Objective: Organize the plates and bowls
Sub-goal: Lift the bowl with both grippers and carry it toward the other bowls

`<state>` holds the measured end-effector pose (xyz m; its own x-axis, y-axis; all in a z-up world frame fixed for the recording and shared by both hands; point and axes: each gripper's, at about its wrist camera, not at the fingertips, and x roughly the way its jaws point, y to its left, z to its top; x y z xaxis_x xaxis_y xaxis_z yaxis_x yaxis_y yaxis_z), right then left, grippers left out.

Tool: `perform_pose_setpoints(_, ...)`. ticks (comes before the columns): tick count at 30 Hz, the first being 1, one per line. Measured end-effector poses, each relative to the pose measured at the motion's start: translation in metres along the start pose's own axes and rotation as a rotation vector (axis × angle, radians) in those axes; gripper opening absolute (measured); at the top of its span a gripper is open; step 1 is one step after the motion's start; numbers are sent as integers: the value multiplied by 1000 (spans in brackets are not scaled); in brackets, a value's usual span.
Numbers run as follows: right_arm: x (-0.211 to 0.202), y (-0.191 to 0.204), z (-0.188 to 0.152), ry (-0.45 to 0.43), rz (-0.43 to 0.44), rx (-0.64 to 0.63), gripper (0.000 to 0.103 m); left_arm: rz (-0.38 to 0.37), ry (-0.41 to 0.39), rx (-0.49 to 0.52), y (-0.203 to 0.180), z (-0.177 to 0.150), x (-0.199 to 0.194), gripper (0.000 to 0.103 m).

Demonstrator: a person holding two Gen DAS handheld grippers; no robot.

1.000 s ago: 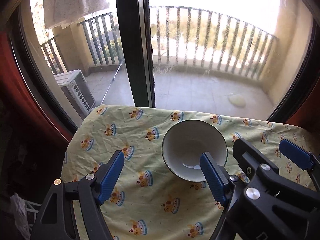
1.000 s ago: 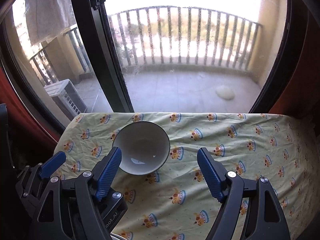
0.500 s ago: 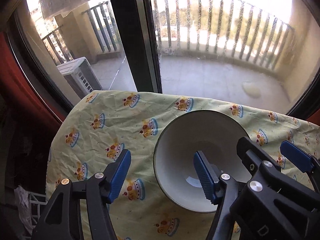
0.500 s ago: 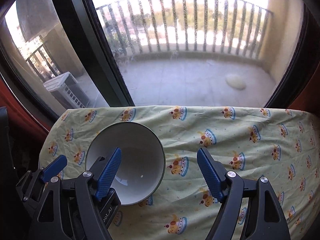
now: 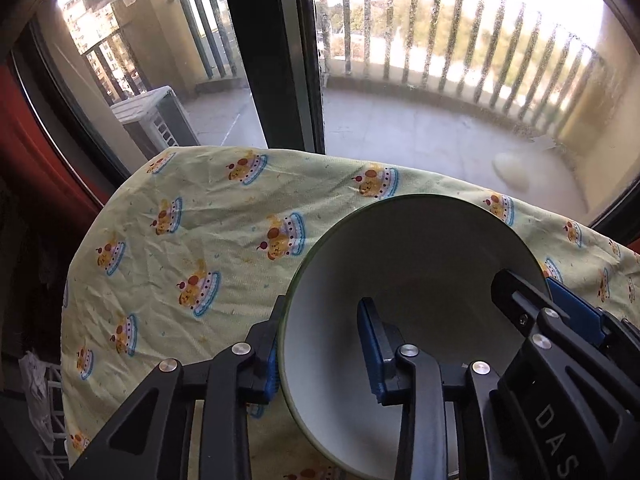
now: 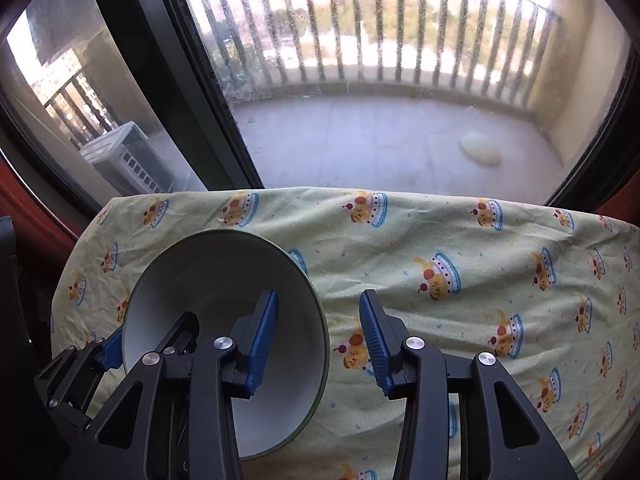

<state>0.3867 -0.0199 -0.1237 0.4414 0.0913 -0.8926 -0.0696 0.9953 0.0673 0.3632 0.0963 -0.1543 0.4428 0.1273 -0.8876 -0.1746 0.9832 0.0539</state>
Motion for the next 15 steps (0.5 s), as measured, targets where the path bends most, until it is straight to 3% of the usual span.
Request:
perform_pose_setpoints(7, 6, 1, 3, 13, 45, 5, 21, -37, 14, -32, 6, 1, 3, 26)
perform_pose_setpoints(15, 2, 8, 3, 10, 21, -32, 21, -65, 31, -57, 9, -1, 1, 26)
